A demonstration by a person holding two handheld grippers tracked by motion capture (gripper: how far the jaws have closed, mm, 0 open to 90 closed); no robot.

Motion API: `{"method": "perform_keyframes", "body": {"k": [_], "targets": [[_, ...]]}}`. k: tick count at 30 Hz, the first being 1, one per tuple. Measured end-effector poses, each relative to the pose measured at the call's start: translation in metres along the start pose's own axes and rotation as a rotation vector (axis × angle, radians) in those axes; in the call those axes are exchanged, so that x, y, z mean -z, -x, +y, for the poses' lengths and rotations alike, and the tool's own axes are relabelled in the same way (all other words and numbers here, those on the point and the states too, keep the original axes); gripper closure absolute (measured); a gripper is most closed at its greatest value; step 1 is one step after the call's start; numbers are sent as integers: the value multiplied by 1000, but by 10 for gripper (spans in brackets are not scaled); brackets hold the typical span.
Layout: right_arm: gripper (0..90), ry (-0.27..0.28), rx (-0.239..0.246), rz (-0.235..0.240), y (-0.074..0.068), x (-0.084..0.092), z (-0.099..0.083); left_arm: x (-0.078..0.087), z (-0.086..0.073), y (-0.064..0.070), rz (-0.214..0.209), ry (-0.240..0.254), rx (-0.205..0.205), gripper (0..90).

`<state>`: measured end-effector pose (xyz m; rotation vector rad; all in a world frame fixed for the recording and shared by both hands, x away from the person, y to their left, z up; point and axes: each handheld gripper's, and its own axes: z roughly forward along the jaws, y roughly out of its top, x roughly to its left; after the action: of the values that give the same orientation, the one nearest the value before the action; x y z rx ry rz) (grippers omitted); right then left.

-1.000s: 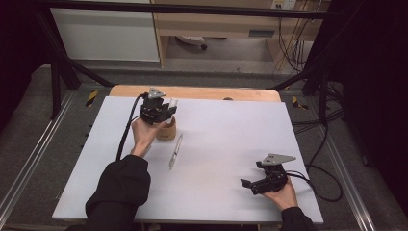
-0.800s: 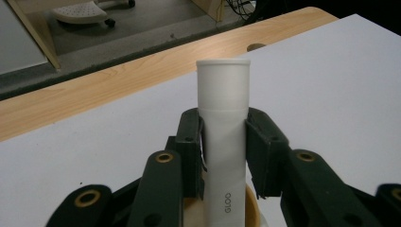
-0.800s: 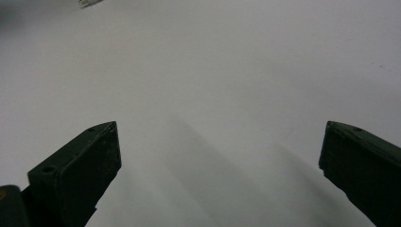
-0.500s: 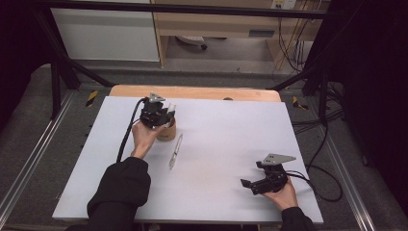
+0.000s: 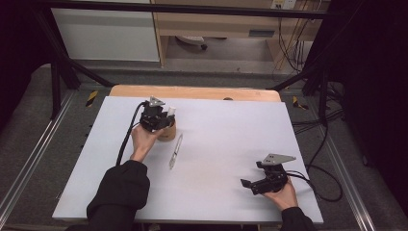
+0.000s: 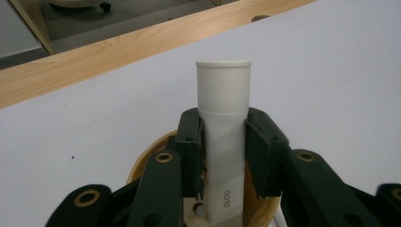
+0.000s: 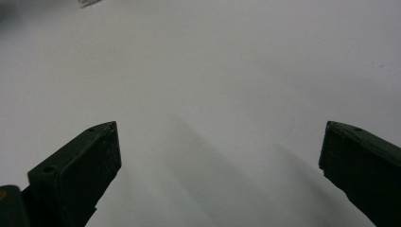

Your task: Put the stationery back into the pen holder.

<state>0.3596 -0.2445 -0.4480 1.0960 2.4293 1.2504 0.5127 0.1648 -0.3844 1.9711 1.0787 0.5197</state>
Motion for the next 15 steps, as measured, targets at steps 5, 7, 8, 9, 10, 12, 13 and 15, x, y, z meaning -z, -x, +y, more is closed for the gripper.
{"method": "perform_keyframes", "body": {"k": [5, 7, 8, 9, 10, 12, 13, 15], "targets": [[6, 0, 1, 0, 0, 0, 0, 0, 0, 2, 11, -4, -22, 677], [6, 0, 0, 0, 0, 0, 0, 0, 0, 3, 13, -9, -25, 673], [6, 1, 0, 1, 0, 0, 0, 0, 0, 3, 13, -10, -25, 671], [6, 2, 3, 1, 0, 0, 0, 0, 1, 4, 15, -10, -23, 664], [6, 2, 2, 1, 0, 0, 0, 1, 1, 4, 12, -12, -23, 654], [6, 3, 3, 1, 0, 0, 0, 4, 2, 6, 16, -14, -35, 618], [6, 3, 2, 1, 0, 0, 0, 6, 2, 7, 13, -17, -38, 593], [6, 1, 0, 1, 0, 0, 0, 11, 4, 9, 19, -14, -47, 543]]}}
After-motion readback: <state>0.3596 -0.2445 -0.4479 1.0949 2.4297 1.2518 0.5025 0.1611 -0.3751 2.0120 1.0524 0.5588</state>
